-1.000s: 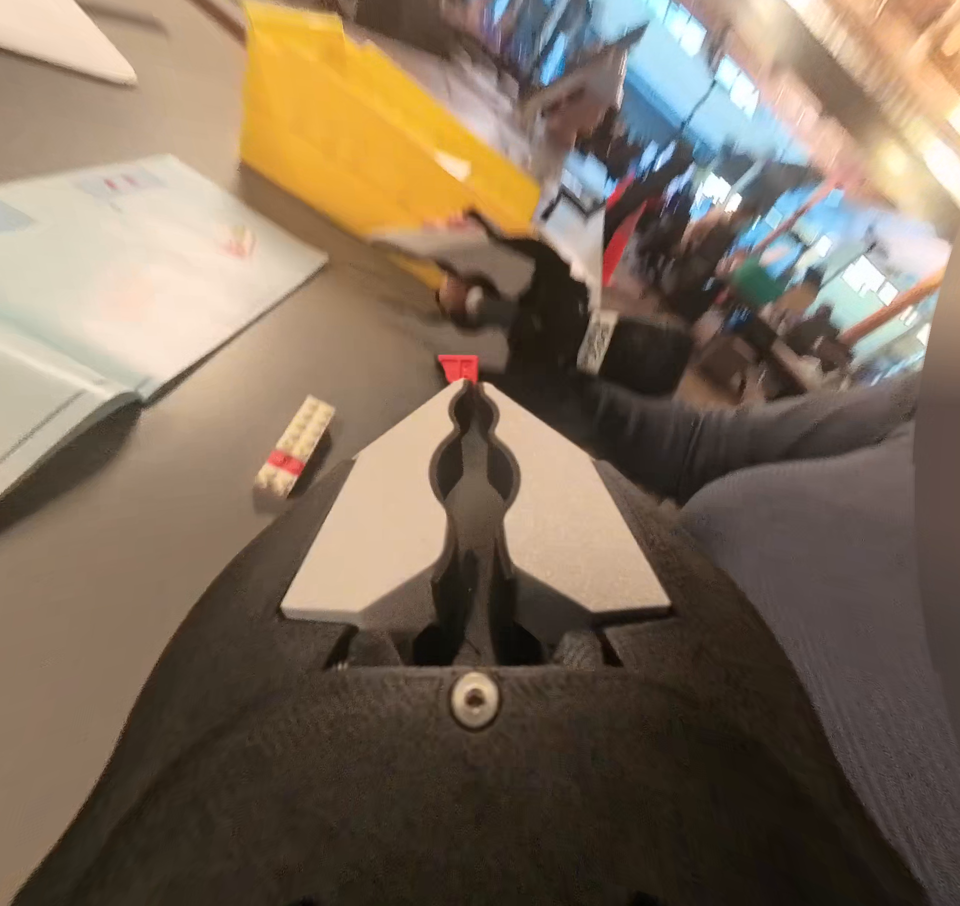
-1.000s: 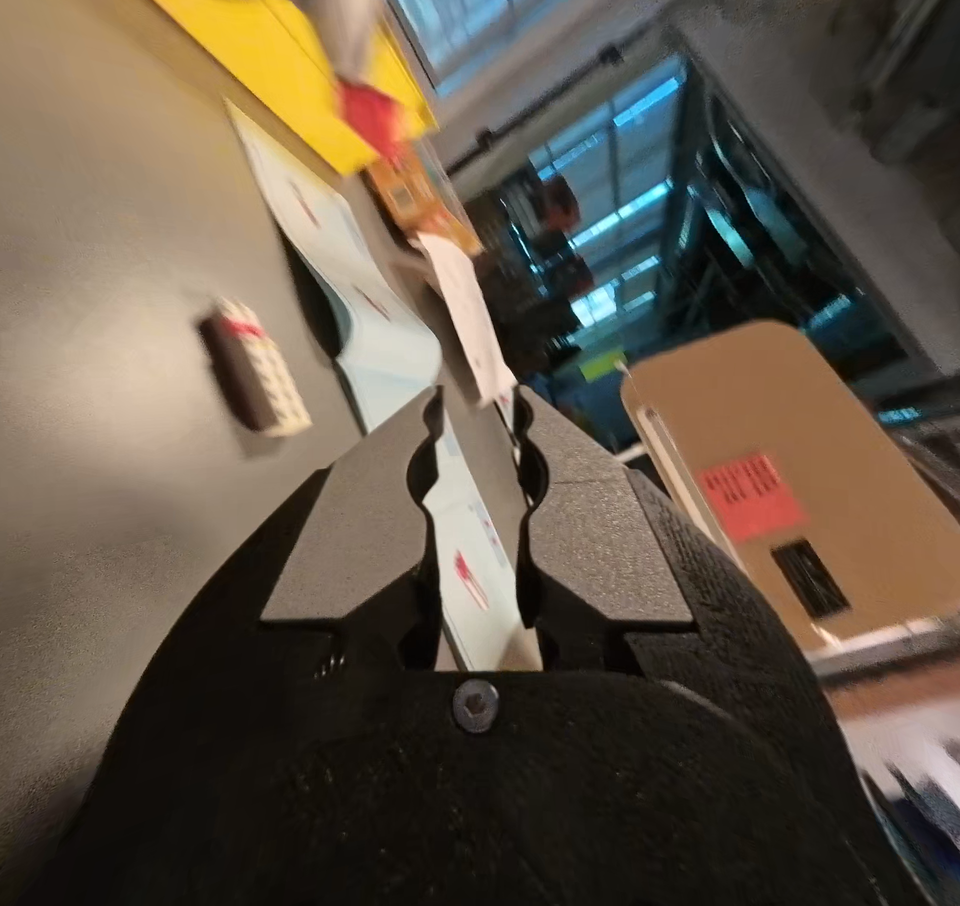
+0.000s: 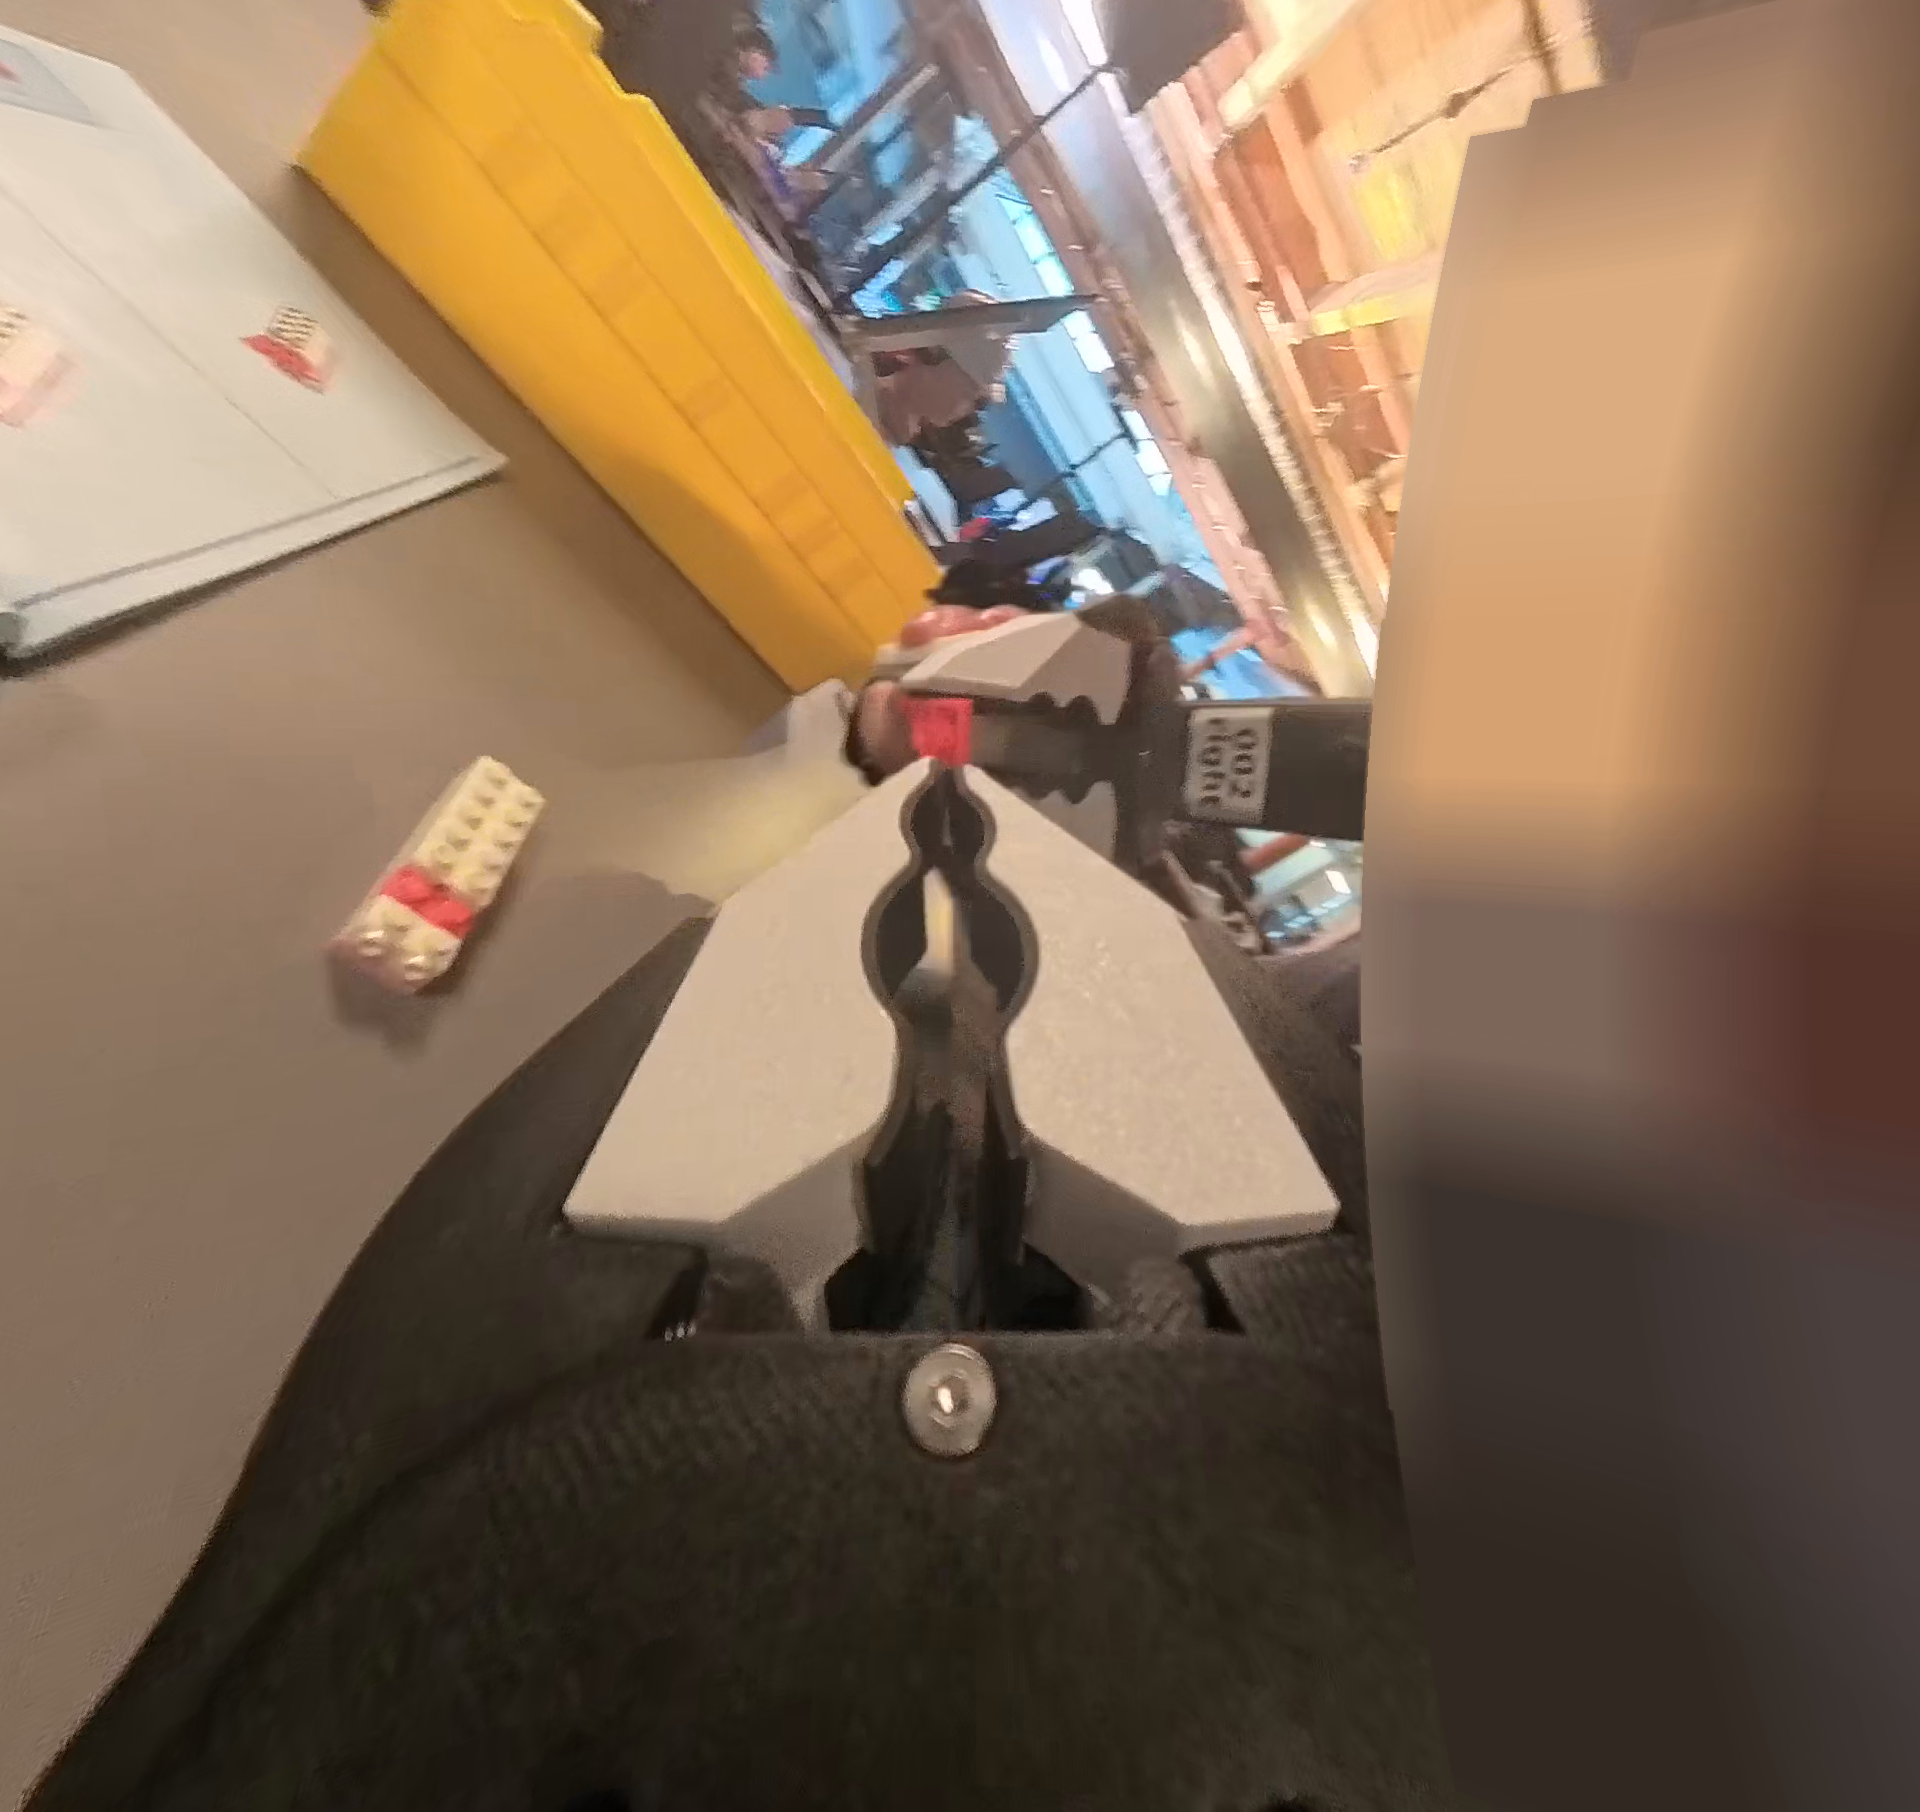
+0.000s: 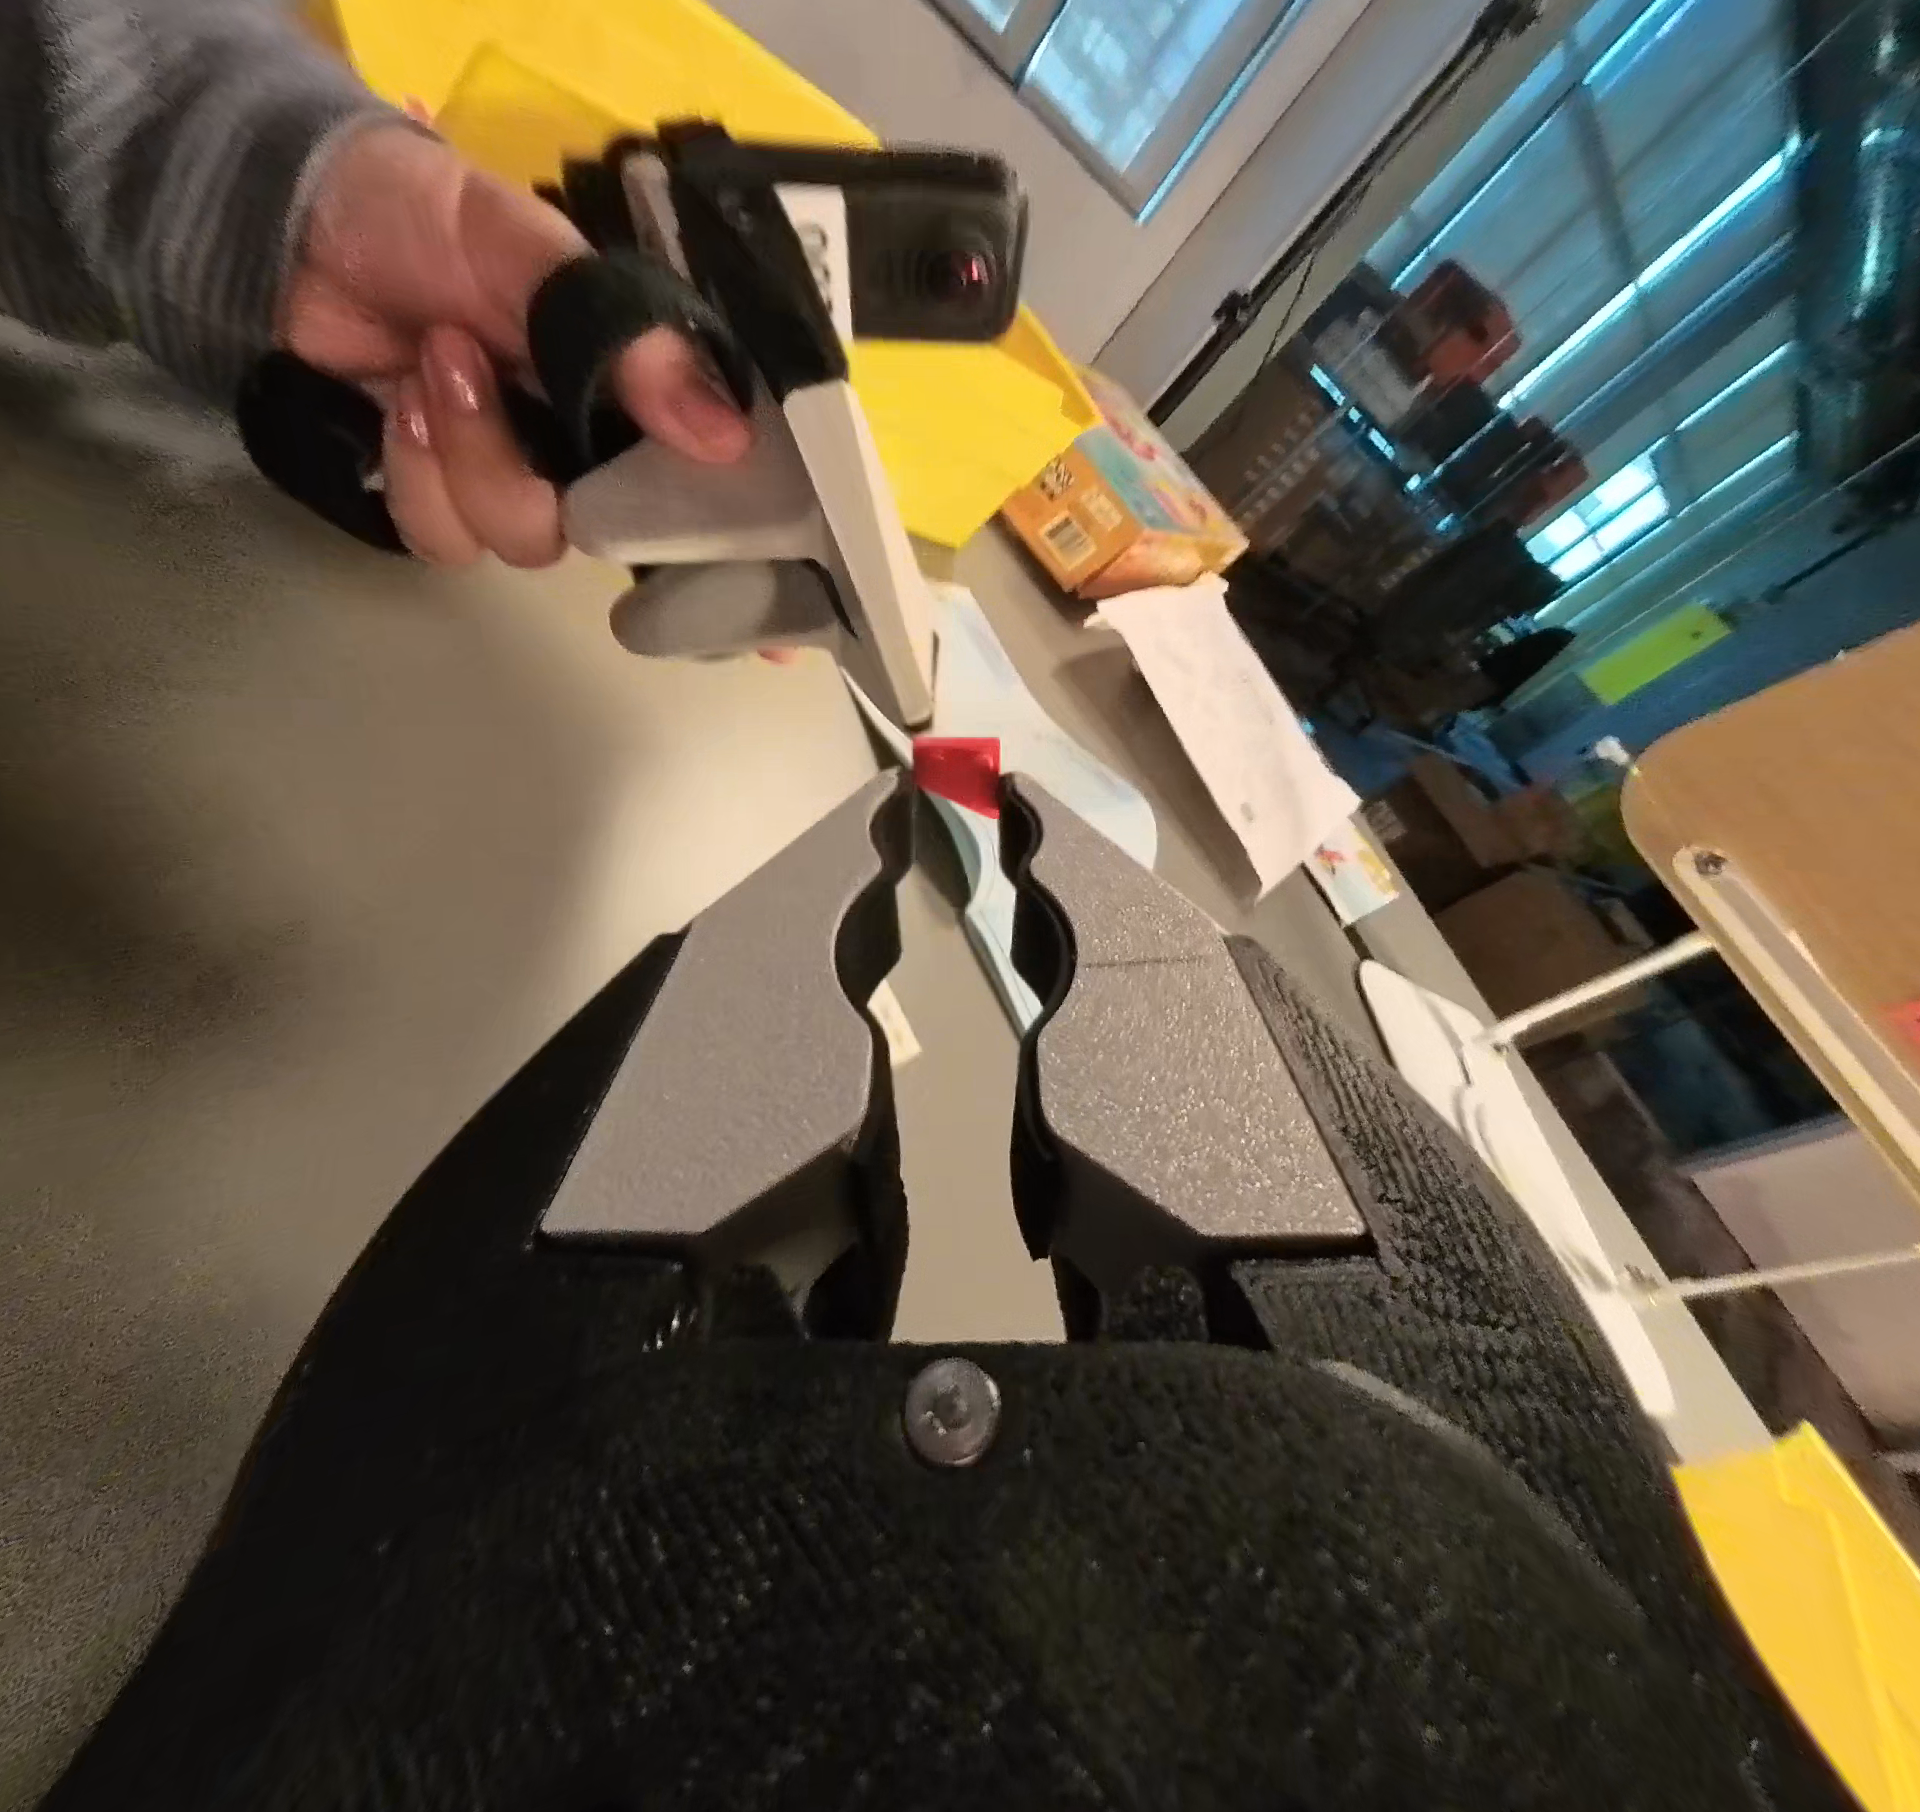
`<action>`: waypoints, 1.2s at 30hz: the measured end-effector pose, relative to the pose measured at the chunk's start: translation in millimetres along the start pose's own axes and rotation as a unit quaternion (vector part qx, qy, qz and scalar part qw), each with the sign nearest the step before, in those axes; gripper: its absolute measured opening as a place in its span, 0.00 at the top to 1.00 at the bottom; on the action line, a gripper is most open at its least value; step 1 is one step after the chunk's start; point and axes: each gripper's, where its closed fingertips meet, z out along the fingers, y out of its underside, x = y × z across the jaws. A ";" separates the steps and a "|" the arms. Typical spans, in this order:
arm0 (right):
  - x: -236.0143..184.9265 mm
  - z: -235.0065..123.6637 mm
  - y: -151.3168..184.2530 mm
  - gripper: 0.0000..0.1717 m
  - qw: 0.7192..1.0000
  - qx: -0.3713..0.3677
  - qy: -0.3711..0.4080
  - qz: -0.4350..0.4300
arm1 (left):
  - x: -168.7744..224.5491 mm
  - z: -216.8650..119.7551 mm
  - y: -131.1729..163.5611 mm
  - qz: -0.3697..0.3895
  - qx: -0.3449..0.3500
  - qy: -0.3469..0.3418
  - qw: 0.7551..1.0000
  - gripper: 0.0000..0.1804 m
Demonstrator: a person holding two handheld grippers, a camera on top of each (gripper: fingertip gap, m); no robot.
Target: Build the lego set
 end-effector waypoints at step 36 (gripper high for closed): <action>-38.6 -53.9 117.1 0.80 0.863 -0.377 -0.229 0.247 | -50.8 -25.1 7.8 0.139 -0.052 -0.184 0.972 1.00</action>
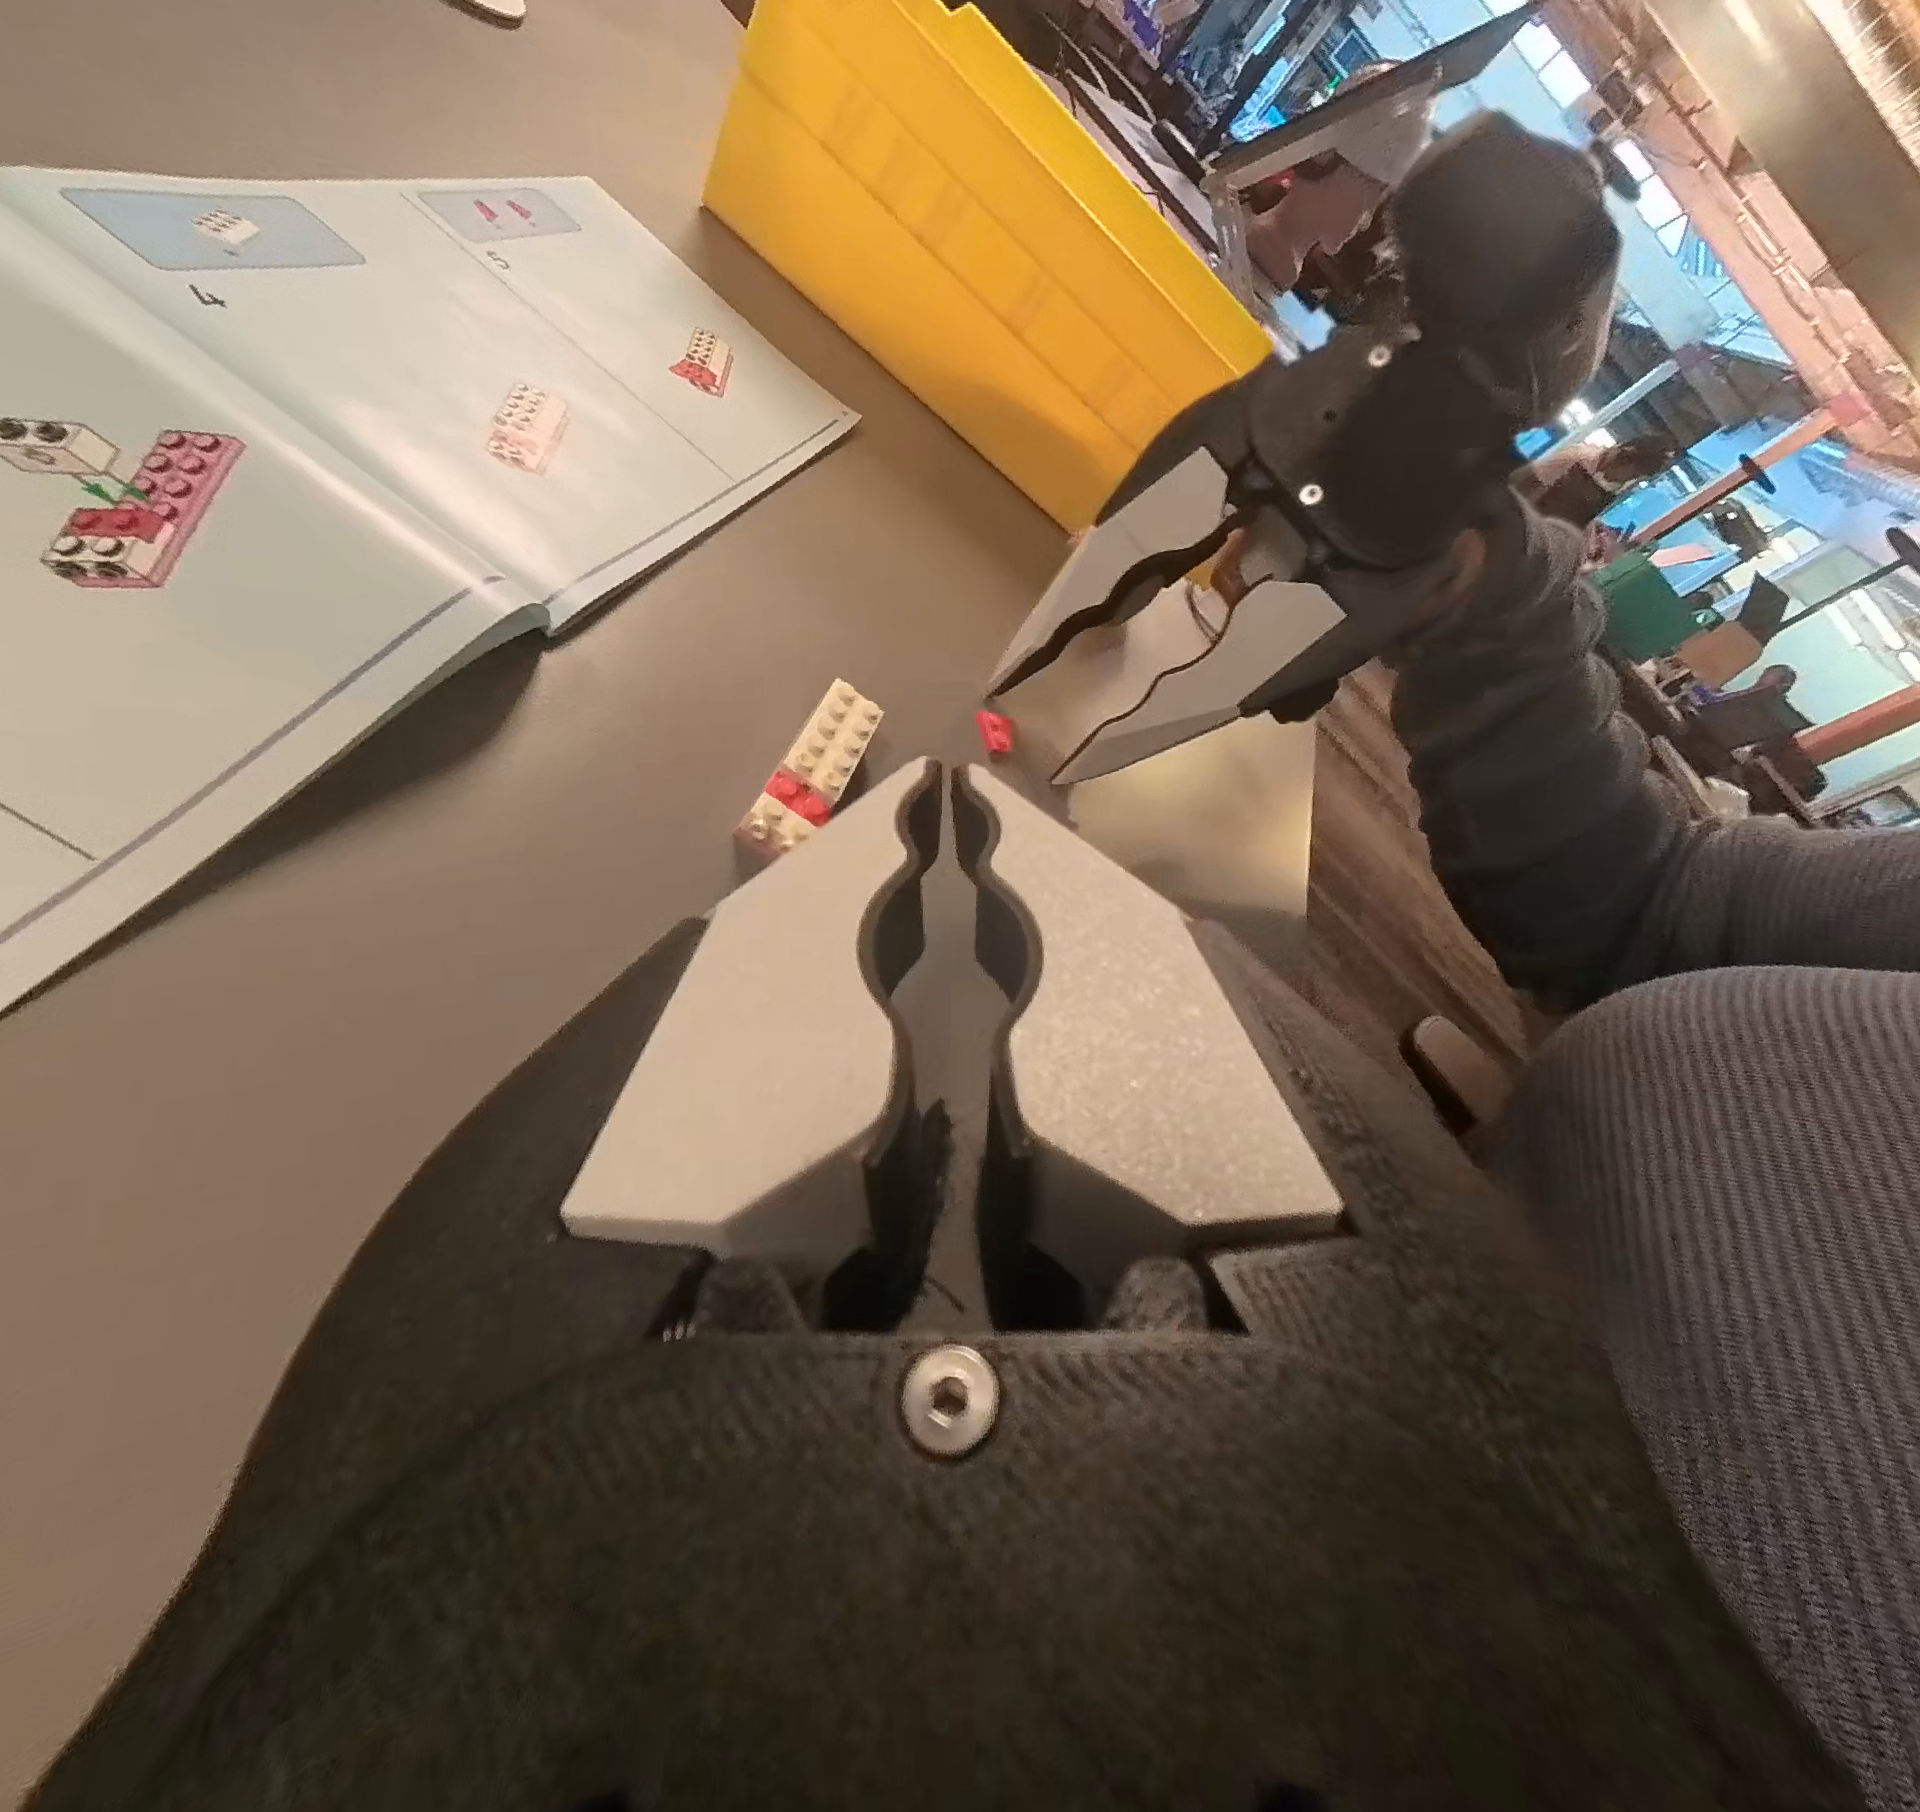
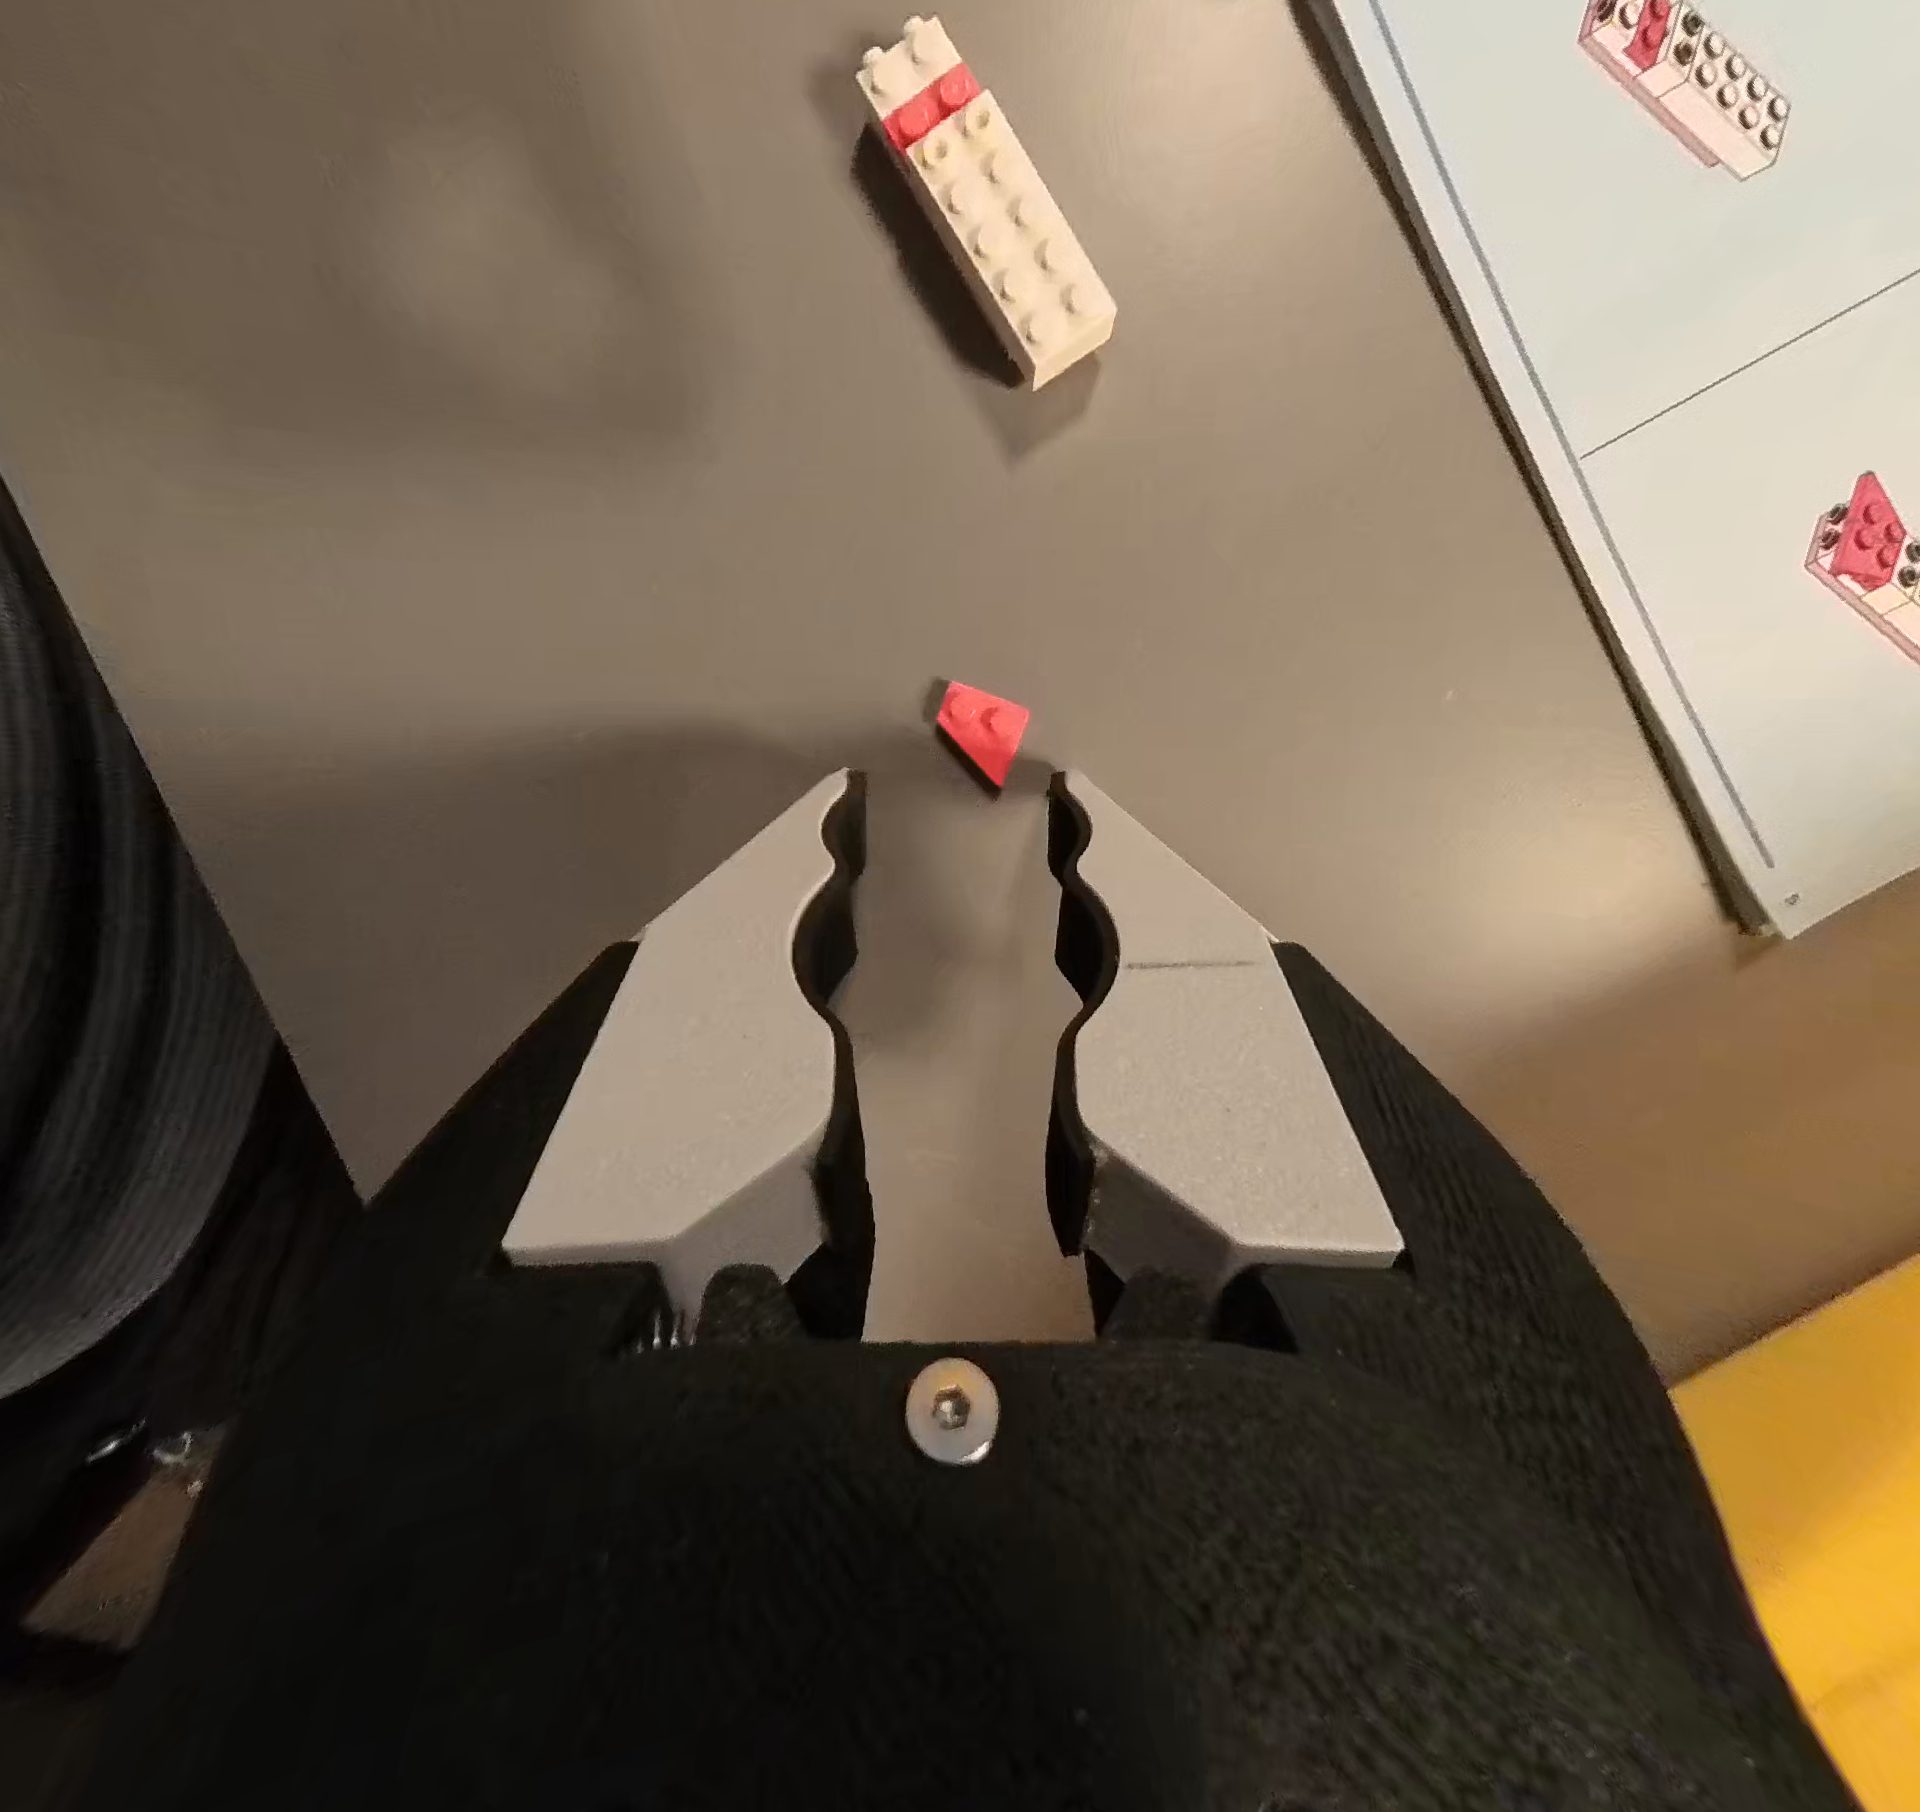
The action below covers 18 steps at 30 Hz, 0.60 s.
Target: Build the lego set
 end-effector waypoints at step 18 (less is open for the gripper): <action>-7.2 -2.1 -4.4 0.83 0.994 0.108 0.018 0.030 | -24.0 10.5 12.3 0.135 -0.112 -0.054 0.983 0.79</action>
